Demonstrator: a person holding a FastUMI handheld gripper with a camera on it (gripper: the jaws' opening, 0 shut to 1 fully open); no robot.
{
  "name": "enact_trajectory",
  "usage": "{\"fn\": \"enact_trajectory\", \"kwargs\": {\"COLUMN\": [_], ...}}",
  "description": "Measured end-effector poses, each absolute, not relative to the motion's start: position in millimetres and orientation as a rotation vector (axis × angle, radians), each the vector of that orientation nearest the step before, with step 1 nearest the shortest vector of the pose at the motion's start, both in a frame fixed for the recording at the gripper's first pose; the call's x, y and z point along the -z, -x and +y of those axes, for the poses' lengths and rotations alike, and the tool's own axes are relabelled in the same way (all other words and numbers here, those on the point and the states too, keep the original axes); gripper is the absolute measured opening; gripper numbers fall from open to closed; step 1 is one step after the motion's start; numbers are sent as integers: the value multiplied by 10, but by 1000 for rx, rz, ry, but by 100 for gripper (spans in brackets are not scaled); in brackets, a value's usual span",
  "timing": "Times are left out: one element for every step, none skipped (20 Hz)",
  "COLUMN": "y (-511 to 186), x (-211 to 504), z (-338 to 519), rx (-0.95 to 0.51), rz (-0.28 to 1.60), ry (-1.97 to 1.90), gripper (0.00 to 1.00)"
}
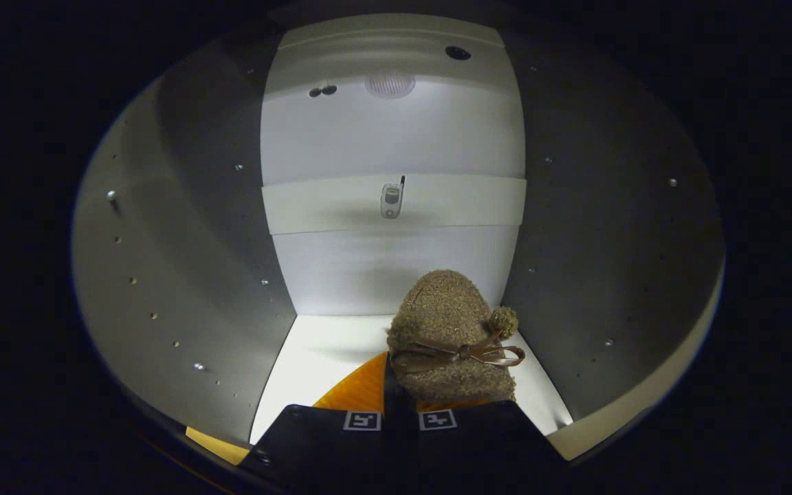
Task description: Open the shoe cabinet door, grab the shoes and put them into the shoe cabinet, then close the shoe cabinet door.
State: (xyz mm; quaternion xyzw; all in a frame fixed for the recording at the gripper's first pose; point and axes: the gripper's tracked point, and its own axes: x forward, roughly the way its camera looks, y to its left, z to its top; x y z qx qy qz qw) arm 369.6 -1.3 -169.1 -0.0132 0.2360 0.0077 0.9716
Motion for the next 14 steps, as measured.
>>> {"fn": "enact_trajectory", "kwargs": {"y": [-3765,-3837,-3876,-3930,-3966,-3986,-3997,-4021,-4031,-4052,-4041,-4085,-4052,-4076], "x": [1764,1846,1914,1998,2063,2136,2180,2214,2242,2269,2271,2347,2346,2367], "z": [-18,-18,-7,4,16,28,33,52,58,71,73,78,82,78], "rx": [-14,-13,-14,-19,-24,-24,-28,-31,-33,-36,-39,-38,-34,-29], "rz": [490,505,519,531,540,553,564,567,568,570,572,580,587,590], "ry": [23,14,4,0,5,18,29,37,47,52,52,49,48,55], "gripper": [5,5,5,5,5,5,5,5,5,5,5,7,10,15]}}
